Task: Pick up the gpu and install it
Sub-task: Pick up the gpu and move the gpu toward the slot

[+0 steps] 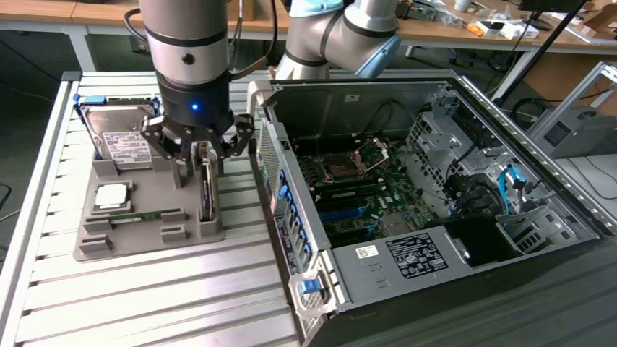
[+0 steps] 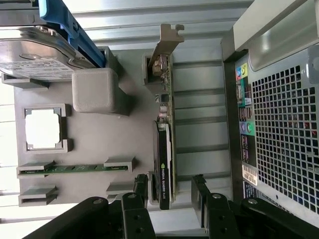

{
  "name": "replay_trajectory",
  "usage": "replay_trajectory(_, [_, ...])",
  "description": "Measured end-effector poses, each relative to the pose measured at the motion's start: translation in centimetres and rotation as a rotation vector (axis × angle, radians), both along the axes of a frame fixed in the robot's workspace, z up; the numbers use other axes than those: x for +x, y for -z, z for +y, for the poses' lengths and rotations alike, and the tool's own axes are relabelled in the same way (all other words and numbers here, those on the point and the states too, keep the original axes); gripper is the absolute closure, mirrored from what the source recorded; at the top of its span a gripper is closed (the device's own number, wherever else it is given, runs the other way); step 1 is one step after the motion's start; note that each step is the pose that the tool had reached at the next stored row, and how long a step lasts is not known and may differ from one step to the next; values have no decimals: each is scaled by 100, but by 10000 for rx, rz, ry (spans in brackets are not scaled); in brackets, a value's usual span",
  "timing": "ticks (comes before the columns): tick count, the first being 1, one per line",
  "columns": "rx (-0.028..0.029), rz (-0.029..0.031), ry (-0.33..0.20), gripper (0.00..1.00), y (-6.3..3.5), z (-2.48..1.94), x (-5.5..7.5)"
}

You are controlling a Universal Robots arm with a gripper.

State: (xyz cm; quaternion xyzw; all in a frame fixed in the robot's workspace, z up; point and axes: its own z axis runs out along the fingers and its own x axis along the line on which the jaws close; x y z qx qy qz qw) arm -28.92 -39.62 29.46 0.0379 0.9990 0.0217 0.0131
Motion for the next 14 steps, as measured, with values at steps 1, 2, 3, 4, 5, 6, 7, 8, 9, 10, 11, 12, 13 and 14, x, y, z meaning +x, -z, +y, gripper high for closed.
replay_trajectory(1, [0, 0, 0, 52, 9, 0, 0])
replay_trajectory(2, [0, 0, 0, 52, 19, 0, 0])
replay_trajectory(3, [-1, 1, 1, 52, 34, 4, 0])
replay_trajectory(4, [-2, 2, 2, 52, 40, 8, -1])
replay_trajectory(5, [-2, 1, 1, 52, 48, 16, 0])
replay_trajectory(6, [-1, 0, 0, 52, 55, 26, 1])
replay_trajectory(7, [0, 1, 1, 52, 60, 40, 1])
replay_trajectory(8, [0, 0, 0, 52, 71, 69, 3])
replay_trajectory(9, [-1, 1, -1, 52, 80, 89, 5])
replay_trajectory(10, [0, 0, 0, 52, 88, 104, 6])
replay_trajectory(11, [0, 0, 0, 52, 102, 124, 8])
replay_trajectory(12, [0, 1, 0, 52, 126, 147, 12])
replay_trajectory(13, [-1, 1, 0, 52, 136, 156, 14])
replay_trajectory(14, [-1, 1, 0, 52, 149, 167, 17])
